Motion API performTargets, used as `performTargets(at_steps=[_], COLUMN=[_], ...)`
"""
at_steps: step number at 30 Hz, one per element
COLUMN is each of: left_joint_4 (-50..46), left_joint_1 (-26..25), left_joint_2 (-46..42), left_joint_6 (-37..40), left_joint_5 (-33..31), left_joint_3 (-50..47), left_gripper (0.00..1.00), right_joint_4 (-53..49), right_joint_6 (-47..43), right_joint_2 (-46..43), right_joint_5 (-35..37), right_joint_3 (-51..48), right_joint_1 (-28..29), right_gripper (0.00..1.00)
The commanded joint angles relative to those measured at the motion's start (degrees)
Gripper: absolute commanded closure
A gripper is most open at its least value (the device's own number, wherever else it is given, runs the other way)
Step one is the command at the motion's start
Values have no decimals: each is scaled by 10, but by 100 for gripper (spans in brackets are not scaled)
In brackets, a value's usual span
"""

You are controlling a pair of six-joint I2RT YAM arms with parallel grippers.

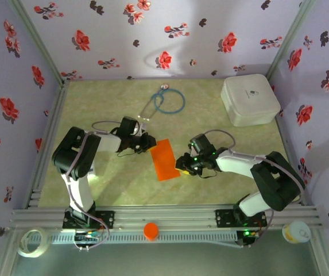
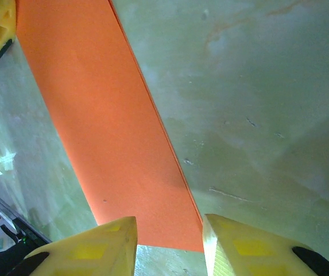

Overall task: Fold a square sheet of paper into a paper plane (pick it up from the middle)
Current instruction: First fold the square sheet of paper in half at the center of the table, then fold the triangle a second time at the center of the table.

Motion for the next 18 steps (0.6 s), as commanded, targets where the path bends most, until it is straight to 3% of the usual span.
performTargets(at_steps=[1, 18], left_joint_4=[-29, 1], left_joint_1=[5, 7], left_joint_2=[25, 36], left_joint_6=[0, -17], left_joint_5=[-32, -23], left_joint_3=[-22, -31], left_gripper=[83, 84], right_joint_4=[-10, 14], right_joint_6=[11, 25], right_joint_2=[3, 22], right_joint_5=[-11, -25], right_joint_3=[-13, -15], right_joint_1=[6, 28], right_gripper=[64, 66])
